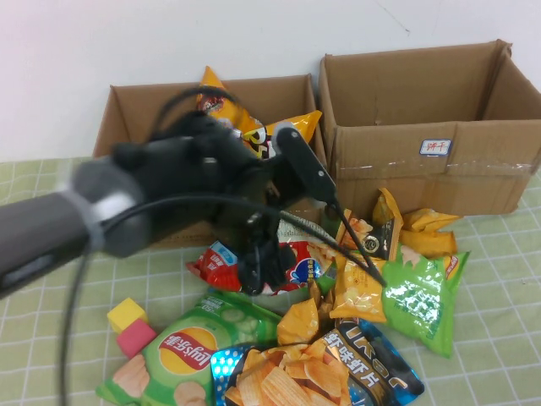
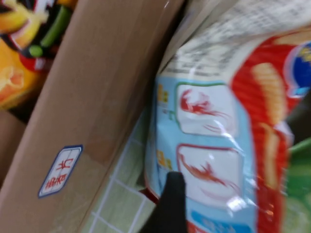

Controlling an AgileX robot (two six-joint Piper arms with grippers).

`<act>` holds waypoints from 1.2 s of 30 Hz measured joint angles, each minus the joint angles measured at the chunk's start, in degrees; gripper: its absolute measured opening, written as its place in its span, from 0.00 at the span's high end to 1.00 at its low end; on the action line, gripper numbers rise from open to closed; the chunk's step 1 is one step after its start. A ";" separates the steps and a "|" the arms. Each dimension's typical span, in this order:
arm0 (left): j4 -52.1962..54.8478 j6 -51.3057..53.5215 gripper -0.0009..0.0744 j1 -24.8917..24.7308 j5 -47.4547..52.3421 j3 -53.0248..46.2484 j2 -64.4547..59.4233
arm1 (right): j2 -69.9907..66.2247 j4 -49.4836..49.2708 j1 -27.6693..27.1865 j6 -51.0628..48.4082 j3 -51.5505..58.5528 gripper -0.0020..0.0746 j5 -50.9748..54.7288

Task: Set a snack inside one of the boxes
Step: Pick up the potato chip, then place the potato chip in the potato chip box

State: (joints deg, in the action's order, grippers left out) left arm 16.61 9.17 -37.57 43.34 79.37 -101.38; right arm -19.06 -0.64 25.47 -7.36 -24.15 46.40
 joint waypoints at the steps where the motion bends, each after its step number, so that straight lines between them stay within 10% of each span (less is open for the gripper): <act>1: 0.92 -0.93 0.14 -0.11 1.03 1.31 -1.63 | 0.00 0.00 0.00 0.00 0.00 0.98 0.00; 11: 4.90 -4.31 0.08 -0.11 14.54 18.11 -20.57 | 0.00 0.00 0.00 0.00 0.00 0.98 0.00; 18: 7.22 -6.01 0.54 -0.11 20.75 25.19 -25.57 | 0.00 0.00 0.00 0.00 0.00 0.98 0.00; 36: -2.32 0.72 0.54 -0.21 28.72 45.46 -18.24 | 0.00 0.00 0.00 0.00 0.00 0.98 0.00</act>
State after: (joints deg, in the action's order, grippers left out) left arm 14.29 9.89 -37.78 72.07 124.83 -119.62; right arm -19.06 -0.64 25.47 -7.36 -24.15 46.40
